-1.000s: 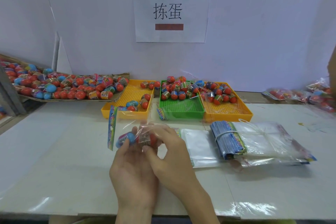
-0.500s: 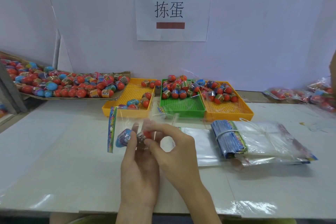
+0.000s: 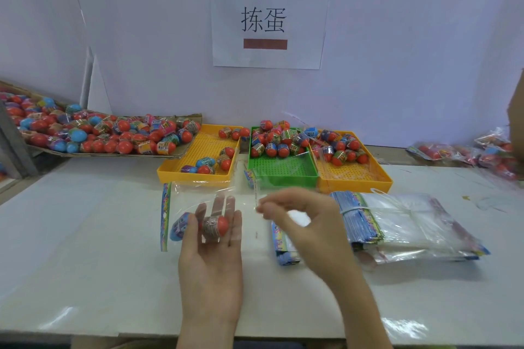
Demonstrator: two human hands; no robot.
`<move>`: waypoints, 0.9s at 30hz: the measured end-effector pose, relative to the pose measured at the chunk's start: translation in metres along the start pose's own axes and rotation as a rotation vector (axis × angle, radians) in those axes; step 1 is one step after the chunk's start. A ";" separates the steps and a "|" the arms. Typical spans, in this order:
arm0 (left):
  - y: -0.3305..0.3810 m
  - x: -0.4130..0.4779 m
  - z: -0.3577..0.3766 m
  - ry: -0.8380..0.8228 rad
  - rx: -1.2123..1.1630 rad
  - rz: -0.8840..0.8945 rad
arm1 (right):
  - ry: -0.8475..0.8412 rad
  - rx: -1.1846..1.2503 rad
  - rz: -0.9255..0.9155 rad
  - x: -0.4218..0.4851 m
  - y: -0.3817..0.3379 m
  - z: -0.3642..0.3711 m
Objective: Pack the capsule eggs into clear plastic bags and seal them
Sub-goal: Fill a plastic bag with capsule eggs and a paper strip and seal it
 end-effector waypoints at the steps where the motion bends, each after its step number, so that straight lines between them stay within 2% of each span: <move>1: 0.000 0.000 0.000 -0.002 -0.004 -0.002 | 0.058 0.002 -0.005 0.005 -0.004 -0.016; 4: 0.000 0.001 -0.001 -0.001 -0.014 -0.003 | 0.188 -0.117 0.024 0.030 -0.010 -0.068; 9: -0.003 0.001 0.002 -0.011 -0.003 -0.017 | 0.185 -0.646 0.314 0.108 0.038 -0.147; 12: -0.004 0.002 0.002 -0.009 -0.006 -0.027 | 0.016 -1.026 0.466 0.141 0.094 -0.160; 14: -0.005 0.005 0.000 -0.004 -0.015 -0.037 | -0.102 -1.146 0.473 0.152 0.122 -0.157; 19: -0.007 0.009 -0.001 0.005 -0.039 -0.050 | -0.215 -1.196 0.468 0.167 0.155 -0.153; 23: -0.006 0.009 -0.001 -0.004 -0.054 -0.058 | -0.345 -1.053 0.409 0.164 0.148 -0.133; 27: -0.008 0.008 -0.001 -0.010 -0.052 -0.060 | -0.416 -1.026 0.335 0.147 0.132 -0.135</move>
Point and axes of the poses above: each hand's wrist, its own x-axis towards the middle knuckle, its own z-axis out of the palm, y = z × x, the point moved 9 cm from there along x, towards the middle knuckle, and after that the axes turned 12 degrees about x, right-handed, at the moved point
